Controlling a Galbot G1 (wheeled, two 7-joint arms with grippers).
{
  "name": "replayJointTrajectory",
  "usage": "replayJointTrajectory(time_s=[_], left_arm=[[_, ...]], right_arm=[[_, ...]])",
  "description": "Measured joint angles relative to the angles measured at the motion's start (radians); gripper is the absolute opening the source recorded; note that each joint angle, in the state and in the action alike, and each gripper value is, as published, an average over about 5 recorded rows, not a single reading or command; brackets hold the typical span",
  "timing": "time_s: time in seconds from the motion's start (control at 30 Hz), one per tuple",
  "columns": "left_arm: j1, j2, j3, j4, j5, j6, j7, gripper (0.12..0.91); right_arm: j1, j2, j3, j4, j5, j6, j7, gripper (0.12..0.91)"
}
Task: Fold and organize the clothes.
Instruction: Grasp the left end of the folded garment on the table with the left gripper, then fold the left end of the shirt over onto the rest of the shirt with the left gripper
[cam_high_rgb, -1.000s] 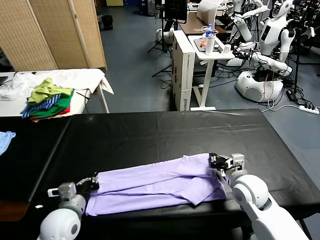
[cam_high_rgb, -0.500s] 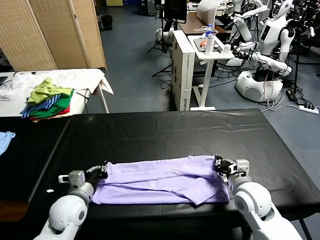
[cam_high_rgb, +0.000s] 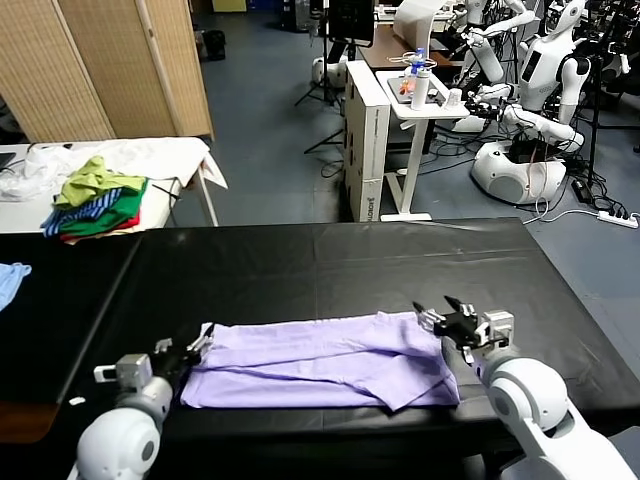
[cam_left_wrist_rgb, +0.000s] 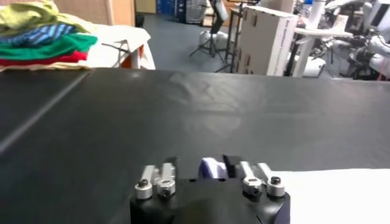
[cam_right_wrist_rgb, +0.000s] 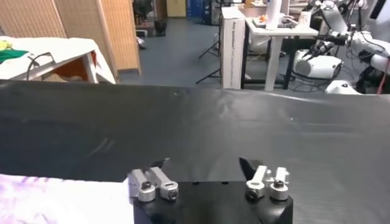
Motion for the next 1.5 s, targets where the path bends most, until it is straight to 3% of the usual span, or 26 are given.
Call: replayJointTrajectory(time_s=[0.23, 0.47, 0.57, 0.87, 1.1, 1.27, 1.5], left_arm=[[0.073, -0.102, -0.010, -0.021, 0.048, -0.030, 0.026, 0.907], [0.098, -0.165, -0.020, -0.013, 0.047, -0.045, 0.030, 0.897], [0.106, -0.179, -0.024, -0.008, 0.043, -0.051, 0.031, 0.836], [0.124, -0.210, -0.020, 0.000, 0.039, -0.063, 0.043, 0.534], [0.118, -0.219, -0.020, 0.010, 0.001, -0.053, 0.039, 0.214], [0.115, -0.223, -0.020, 0.009, 0.009, -0.049, 0.038, 0.168], [0.138, -0.198, -0.033, -0.020, 0.155, -0.081, 0.045, 0.168]], right_arm=[[-0.041, -0.015, 0.056, 0.018, 0.013, 0.007, -0.008, 0.907], [-0.047, -0.017, 0.067, 0.027, 0.014, 0.008, -0.008, 0.907], [-0.044, -0.017, 0.065, 0.027, 0.014, 0.008, -0.008, 0.907], [-0.036, -0.015, 0.063, 0.030, 0.012, 0.010, -0.011, 0.907], [-0.032, -0.014, 0.059, 0.030, 0.010, 0.011, -0.012, 0.907], [-0.032, -0.014, 0.059, 0.031, 0.009, 0.012, -0.011, 0.907], [-0.036, -0.012, 0.061, 0.031, 0.009, 0.017, -0.008, 0.907]])
